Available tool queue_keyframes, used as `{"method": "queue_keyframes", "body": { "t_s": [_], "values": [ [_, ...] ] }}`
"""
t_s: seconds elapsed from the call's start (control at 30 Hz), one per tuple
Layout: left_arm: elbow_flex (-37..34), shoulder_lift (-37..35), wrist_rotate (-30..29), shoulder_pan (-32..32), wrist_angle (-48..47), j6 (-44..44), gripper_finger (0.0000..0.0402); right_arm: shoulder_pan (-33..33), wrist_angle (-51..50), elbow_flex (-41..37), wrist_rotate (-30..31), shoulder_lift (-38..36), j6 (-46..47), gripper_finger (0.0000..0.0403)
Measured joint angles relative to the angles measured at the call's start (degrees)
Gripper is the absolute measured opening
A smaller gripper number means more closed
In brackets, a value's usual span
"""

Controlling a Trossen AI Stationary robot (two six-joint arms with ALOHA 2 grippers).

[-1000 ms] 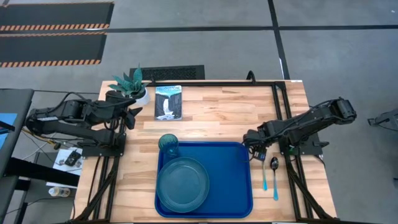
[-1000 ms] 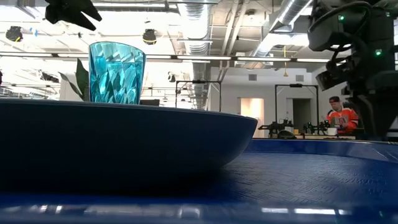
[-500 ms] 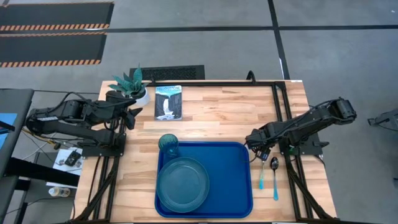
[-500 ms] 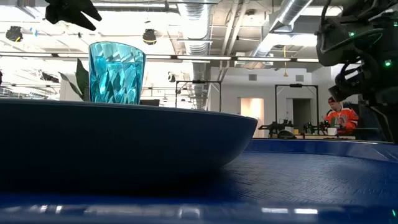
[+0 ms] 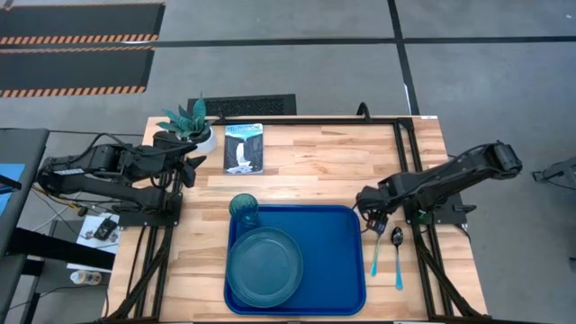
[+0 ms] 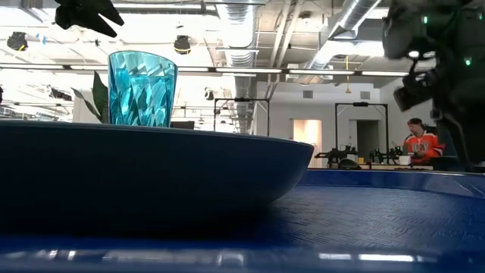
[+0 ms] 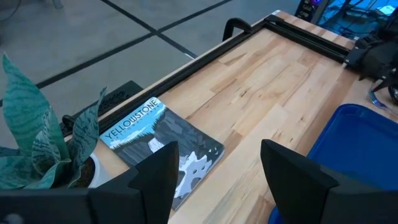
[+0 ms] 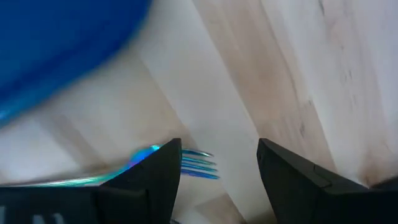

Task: Pick and place plate/cup/fork/spoon on tray
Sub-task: Put the blue fork on the blue serving tray to the right of the blue plate

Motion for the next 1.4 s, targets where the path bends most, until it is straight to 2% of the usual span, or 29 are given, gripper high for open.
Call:
{"method": "queue_keyframes", "body": {
  "t_s": [0.13,0.37,0.53,0.87,1.07,1.23,1.4],
  "values": [
    [0.0,0.0,0.0,0.0,0.0,0.0,0.0215,0.0,-1.1,0.5,-0.1,-4.9,2.4,0.0234],
    [0.0,0.0,0.0,0.0,0.0,0.0,0.0215,0.0,-7.7,0.1,2.5,-12.1,13.2,0.0234],
    [0.0,0.0,0.0,0.0,0.0,0.0,0.0215,0.1,-5.7,-1.7,2.4,-14.5,16.9,0.0234],
    [0.0,0.0,0.5,0.0,0.0,-0.1,0.0215,0.0,-4.0,-2.2,5.9,-11.7,24.5,0.0234],
    [0.0,0.0,0.5,0.0,0.0,0.3,0.0215,-1.5,-2.7,-2.2,5.9,-6.9,38.1,0.0234],
    [0.0,0.0,0.8,0.0,-0.1,0.4,0.0215,0.4,-2.6,-2.2,4.3,-3.1,39.2,0.0234],
    [0.0,0.0,1.1,0.0,-1.5,0.2,0.0215,2.9,-2.7,-2.2,2.3,-2.2,39.3,0.0234]
  ]
}}
